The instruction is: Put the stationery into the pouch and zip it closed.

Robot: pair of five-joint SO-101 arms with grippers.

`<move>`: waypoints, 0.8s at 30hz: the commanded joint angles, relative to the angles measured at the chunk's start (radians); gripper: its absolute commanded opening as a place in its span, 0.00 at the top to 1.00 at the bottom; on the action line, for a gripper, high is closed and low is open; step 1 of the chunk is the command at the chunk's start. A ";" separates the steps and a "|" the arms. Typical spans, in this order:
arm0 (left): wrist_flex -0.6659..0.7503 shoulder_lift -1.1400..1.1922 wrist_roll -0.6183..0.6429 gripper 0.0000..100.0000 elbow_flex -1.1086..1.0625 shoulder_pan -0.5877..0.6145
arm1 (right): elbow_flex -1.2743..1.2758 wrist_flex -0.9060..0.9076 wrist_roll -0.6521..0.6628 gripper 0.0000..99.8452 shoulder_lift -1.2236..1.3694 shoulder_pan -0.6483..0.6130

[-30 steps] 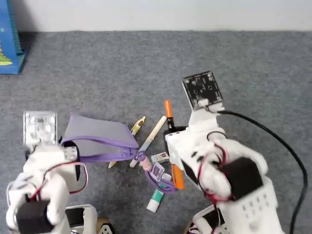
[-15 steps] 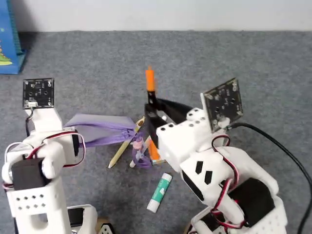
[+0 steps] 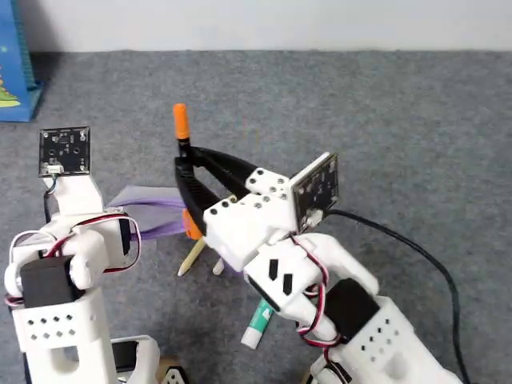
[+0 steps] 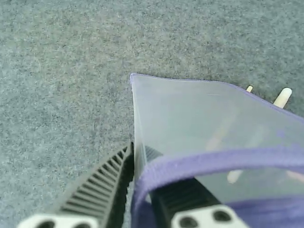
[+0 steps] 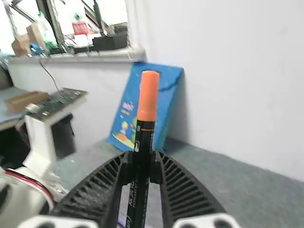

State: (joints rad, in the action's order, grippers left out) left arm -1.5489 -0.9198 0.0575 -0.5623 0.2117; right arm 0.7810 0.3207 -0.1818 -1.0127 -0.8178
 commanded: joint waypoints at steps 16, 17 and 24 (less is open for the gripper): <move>0.015 0.005 0.011 0.99 0.041 -0.048 | 0.310 -0.673 0.153 0.99 0.104 -0.035; 0.015 0.005 0.012 0.99 0.041 -0.052 | 0.321 -0.697 0.155 0.99 0.114 -0.033; 0.015 0.005 0.012 0.99 0.041 -0.051 | 0.411 -0.720 0.239 0.99 0.117 -0.039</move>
State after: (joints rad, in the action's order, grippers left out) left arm -1.5489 -0.9168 0.0575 -0.5623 0.1626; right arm 1.1830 -0.3897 0.0284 -0.8884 -0.8531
